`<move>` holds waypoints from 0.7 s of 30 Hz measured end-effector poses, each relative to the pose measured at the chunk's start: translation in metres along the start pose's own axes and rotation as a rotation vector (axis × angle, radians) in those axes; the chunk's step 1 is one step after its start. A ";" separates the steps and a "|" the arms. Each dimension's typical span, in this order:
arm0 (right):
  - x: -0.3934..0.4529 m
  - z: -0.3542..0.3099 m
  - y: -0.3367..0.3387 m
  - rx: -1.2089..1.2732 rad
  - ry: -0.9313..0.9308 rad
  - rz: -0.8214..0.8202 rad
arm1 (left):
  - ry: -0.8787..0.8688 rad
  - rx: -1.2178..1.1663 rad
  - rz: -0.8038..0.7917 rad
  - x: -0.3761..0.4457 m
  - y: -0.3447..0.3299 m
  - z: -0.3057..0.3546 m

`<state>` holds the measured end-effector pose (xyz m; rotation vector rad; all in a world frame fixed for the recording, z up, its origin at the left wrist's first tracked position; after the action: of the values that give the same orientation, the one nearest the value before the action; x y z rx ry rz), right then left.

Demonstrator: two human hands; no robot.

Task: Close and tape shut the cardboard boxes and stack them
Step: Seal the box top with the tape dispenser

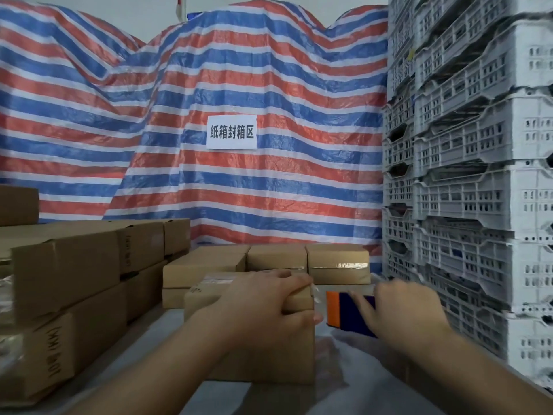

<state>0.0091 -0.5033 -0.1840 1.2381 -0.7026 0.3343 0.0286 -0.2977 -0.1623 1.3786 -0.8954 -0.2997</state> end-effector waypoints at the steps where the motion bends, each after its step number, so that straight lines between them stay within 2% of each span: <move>1: -0.004 0.002 -0.004 0.019 -0.026 -0.003 | 0.000 0.000 -0.002 0.000 -0.001 -0.001; 6: -0.012 0.014 -0.013 0.018 -0.086 -0.115 | 0.011 0.006 -0.011 0.003 -0.003 -0.002; 12: -0.006 0.038 -0.024 0.143 -0.159 -0.411 | 0.021 -0.043 -0.055 0.006 0.001 -0.002; 14: -0.007 0.049 -0.023 0.184 -0.210 -0.464 | 0.019 -0.038 -0.052 0.006 0.001 -0.002; 15: -0.007 0.054 -0.017 0.211 -0.249 -0.425 | 0.023 -0.035 -0.048 0.006 0.001 -0.002; 16: -0.005 0.058 -0.006 0.243 -0.280 -0.288 | 0.026 -0.035 -0.044 0.006 0.001 -0.002; 18: 0.000 0.061 0.027 0.423 -0.297 0.105 | 0.025 -0.034 -0.036 0.005 0.000 -0.002; 19: 0.004 0.059 0.041 0.604 -0.281 0.234 | 0.021 -0.034 -0.034 0.006 0.000 -0.001; 20: 0.012 0.054 0.050 0.843 -0.269 0.271 | 0.018 -0.040 -0.035 0.005 0.000 -0.001; 21: 0.023 0.045 0.057 1.101 -0.277 0.224 | 0.016 -0.049 -0.036 0.006 0.000 -0.002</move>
<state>-0.0206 -0.5309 -0.1196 2.2806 -0.9339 0.8069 0.0333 -0.3003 -0.1604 1.3516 -0.8459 -0.3357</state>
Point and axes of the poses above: each hand's wrist, its own x-axis towards the middle knuckle, its own y-axis out of the back of the hand, z = x × y, the point moved 6 cm from there along x, towards the middle knuckle, and after that the axes turned 2 degrees about -y, right-handed, at the moved point
